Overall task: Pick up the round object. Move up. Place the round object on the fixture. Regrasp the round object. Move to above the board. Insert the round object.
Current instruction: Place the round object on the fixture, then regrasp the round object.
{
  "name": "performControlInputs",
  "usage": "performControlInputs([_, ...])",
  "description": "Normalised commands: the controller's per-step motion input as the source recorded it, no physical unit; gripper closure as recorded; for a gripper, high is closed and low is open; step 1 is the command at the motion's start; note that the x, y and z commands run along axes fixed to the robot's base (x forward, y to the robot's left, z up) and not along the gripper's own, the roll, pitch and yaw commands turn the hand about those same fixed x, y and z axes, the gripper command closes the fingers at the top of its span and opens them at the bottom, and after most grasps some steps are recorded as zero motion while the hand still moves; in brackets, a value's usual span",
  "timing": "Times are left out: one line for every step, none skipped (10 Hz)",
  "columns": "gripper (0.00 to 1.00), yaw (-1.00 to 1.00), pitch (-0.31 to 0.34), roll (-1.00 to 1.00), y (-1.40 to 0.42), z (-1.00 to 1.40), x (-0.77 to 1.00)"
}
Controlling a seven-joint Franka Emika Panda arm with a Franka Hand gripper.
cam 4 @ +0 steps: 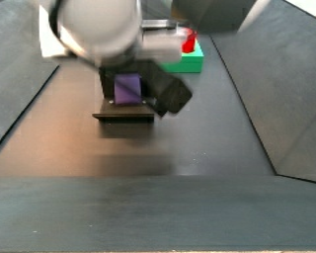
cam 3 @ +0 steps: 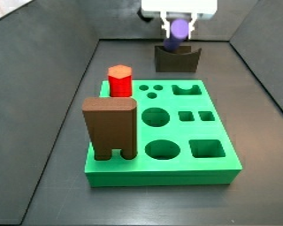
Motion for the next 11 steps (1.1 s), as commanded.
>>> performControlInputs([1.0, -0.17, -0.027, -0.18, 0.11, -0.74, 0.15])
performControlInputs([1.0, -0.14, -0.045, -0.17, 0.09, -0.53, 0.12])
performControlInputs([1.0, -0.11, -0.059, -0.12, 0.12, -0.37, 0.1])
performControlInputs([1.0, -0.1, -0.065, -0.11, 0.13, -0.36, 0.09])
performControlInputs([1.0, -0.09, -0.073, -0.1, 0.15, -0.35, 0.08])
performControlInputs([1.0, -0.09, -0.075, -0.1, 0.16, -0.35, 0.08])
performControlInputs([1.0, -0.07, -0.076, -0.1, 0.16, -0.34, 0.08])
performControlInputs([1.0, 0.0, 0.0, 0.0, -0.5, -0.17, 0.0])
performControlInputs([0.0, 0.0, 0.0, 0.0, 0.0, 0.0, 0.0])
performControlInputs([0.0, 0.02, 0.008, 0.03, 0.0, 1.0, 0.0])
performControlInputs([0.0, 0.02, 0.014, 0.04, 0.0, 1.0, -0.01])
